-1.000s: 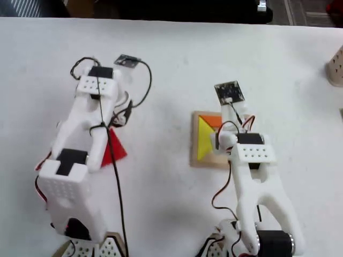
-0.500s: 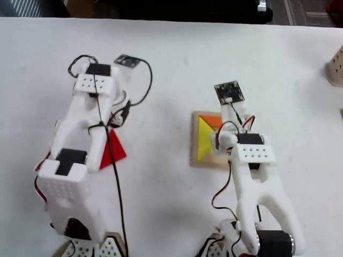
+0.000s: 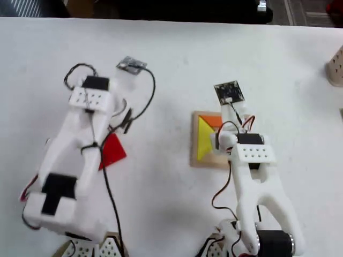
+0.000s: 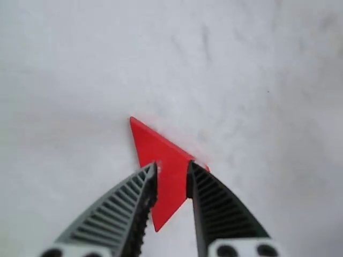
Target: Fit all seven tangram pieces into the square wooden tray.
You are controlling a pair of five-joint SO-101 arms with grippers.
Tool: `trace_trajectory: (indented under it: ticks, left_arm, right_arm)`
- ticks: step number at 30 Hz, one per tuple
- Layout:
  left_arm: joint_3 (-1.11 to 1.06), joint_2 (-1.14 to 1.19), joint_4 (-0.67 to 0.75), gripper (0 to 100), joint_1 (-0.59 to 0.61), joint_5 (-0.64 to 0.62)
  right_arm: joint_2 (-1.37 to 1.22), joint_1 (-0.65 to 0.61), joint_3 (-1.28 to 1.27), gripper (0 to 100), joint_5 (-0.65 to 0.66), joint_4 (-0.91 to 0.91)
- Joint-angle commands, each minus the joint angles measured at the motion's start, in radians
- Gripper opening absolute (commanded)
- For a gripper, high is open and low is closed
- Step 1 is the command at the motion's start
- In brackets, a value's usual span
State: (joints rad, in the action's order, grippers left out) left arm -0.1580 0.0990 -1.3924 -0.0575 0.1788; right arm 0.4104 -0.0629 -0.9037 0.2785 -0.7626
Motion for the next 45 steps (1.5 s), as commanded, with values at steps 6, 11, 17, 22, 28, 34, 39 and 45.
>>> trace_trajectory:
  ticks: [6,11,17,22,28,34,39,45]
  left_arm:
    - [-0.298,-0.165,0.236,29,0.042,0.006]
    - [-0.316,-0.127,0.244,39,0.087,0.008]
    - [-0.311,-0.119,0.239,39,0.156,0.066]
    - [-0.365,-0.120,0.245,39,0.196,0.209]
    - [-0.440,-0.119,0.336,39,0.168,0.239]
    - [-0.479,-0.117,0.425,39,0.134,0.153]
    - [-0.479,-0.117,0.439,39,0.125,0.106]
    - [-0.476,-0.104,0.439,39,0.133,0.104]
  right_arm:
    - [0.028,-0.005,0.008,2.1,0.012,0.018]
    - [0.028,-0.005,0.008,2.1,0.012,0.018]
    - [0.028,-0.005,0.002,2.1,0.012,0.018]
    - [0.028,-0.005,0.002,2.1,0.012,0.018]
    - [0.028,-0.005,0.002,2.1,0.012,0.018]
    - [0.028,-0.005,0.000,2.1,0.012,0.018]
    - [0.028,-0.005,0.000,2.1,0.012,0.018]
    - [0.028,-0.005,0.000,2.1,0.012,0.018]
